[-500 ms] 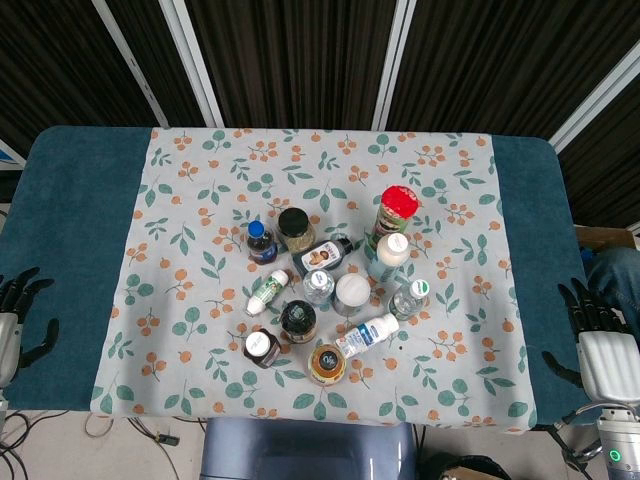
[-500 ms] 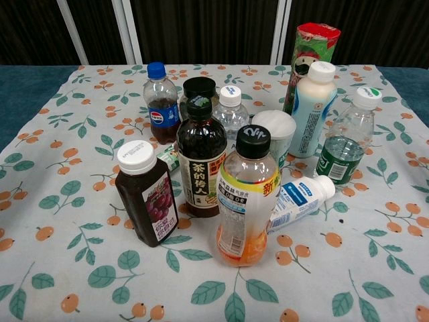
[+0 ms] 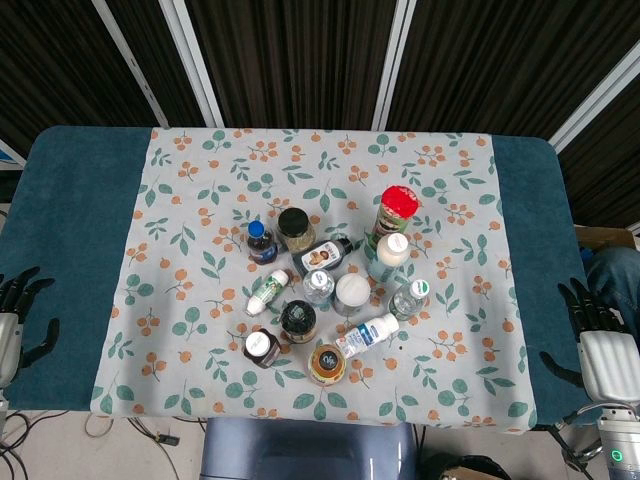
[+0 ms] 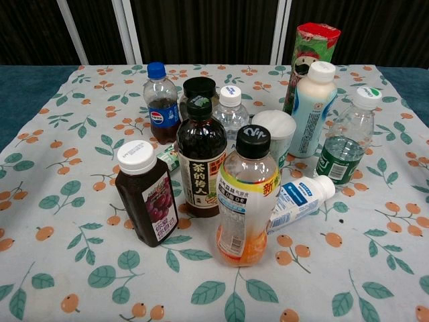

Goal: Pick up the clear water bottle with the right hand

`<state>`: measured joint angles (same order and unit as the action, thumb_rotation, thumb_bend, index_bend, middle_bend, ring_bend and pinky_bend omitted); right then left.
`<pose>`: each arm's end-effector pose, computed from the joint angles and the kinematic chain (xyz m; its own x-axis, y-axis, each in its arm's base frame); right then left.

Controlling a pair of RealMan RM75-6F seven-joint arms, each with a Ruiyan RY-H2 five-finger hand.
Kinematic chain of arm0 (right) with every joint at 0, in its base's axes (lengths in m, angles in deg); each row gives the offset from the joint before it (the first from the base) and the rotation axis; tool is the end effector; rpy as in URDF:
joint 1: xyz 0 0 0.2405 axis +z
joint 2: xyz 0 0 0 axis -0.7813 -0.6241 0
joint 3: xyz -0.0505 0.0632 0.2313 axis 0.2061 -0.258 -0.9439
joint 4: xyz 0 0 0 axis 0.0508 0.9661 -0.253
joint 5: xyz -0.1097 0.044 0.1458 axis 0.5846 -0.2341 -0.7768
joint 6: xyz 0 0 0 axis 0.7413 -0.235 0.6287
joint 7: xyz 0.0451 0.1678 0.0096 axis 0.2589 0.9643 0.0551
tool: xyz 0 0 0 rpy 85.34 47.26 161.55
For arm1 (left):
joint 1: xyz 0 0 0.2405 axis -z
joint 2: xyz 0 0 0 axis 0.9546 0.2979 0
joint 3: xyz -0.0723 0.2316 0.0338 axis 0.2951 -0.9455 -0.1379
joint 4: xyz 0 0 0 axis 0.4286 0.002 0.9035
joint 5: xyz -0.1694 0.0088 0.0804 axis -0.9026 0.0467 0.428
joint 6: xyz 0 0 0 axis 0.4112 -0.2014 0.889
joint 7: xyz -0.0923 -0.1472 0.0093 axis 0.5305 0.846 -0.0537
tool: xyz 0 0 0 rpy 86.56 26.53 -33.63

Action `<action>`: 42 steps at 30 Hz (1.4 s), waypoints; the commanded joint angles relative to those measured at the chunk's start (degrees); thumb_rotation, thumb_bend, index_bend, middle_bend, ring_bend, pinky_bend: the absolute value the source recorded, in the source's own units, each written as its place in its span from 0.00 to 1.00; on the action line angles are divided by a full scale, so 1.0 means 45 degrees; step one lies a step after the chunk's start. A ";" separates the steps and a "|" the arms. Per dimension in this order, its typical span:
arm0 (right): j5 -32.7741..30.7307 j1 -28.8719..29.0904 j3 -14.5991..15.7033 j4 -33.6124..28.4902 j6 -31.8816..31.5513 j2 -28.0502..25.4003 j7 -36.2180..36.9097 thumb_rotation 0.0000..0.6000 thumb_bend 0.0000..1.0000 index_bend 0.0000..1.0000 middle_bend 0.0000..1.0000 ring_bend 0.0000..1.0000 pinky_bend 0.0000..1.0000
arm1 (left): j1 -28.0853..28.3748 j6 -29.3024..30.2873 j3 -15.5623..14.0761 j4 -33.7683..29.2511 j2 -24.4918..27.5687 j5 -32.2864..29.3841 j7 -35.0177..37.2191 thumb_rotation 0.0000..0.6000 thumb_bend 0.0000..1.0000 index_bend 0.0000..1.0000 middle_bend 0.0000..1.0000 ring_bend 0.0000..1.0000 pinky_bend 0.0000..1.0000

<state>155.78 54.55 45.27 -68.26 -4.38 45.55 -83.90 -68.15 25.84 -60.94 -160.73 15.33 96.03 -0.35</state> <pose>-0.2912 -0.2054 0.1835 0.4204 0.0626 0.9052 -0.9072 0.0150 0.4203 -0.2880 0.2122 0.1773 0.3611 -0.0827 0.9289 0.9325 0.0232 -0.3604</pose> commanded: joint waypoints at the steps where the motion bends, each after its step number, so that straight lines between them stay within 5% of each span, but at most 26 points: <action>1: -0.0088 -0.0003 -0.0048 0.0089 -0.0017 0.0036 -0.0299 1.00 0.23 0.03 0.01 0.12 0.23 | -0.0015 0.0135 0.0001 0.0099 -0.0049 0.0138 0.0042 1.00 0.42 0.21 0.10 0.12 0.07; 10: 0.0014 0.0110 0.0127 0.0032 0.0402 -0.0070 0.0298 1.00 0.23 0.03 0.01 0.12 0.23 | -0.0032 0.0179 0.0054 0.0137 -0.0061 0.0088 0.0158 1.00 0.42 0.21 0.10 0.12 0.06; 22: -0.0019 0.1247 0.0184 0.0853 0.2580 0.0051 0.3118 1.00 0.22 0.03 0.02 0.12 0.23 | -0.0004 0.0121 0.0102 0.0101 -0.0023 0.0030 0.0288 1.00 0.42 0.21 0.10 0.12 0.06; 32: -0.0244 0.3277 -0.0265 0.0492 0.5636 -0.0028 0.6788 1.00 0.21 0.03 0.06 0.12 0.23 | -0.0081 0.0211 0.0066 0.0064 0.0015 0.0048 0.0271 1.00 0.42 0.21 0.10 0.12 0.06; 42: -0.0477 0.4309 -0.0536 0.0675 0.6859 0.0705 0.9643 1.00 0.21 0.04 0.11 0.15 0.23 | -0.0072 0.0139 0.0158 0.0024 -0.0003 -0.0176 0.0172 1.00 0.42 0.21 0.09 0.12 0.06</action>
<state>154.01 72.98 43.31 -65.84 25.59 47.68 -41.28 -68.49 26.49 -60.25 -160.60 15.32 95.25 0.44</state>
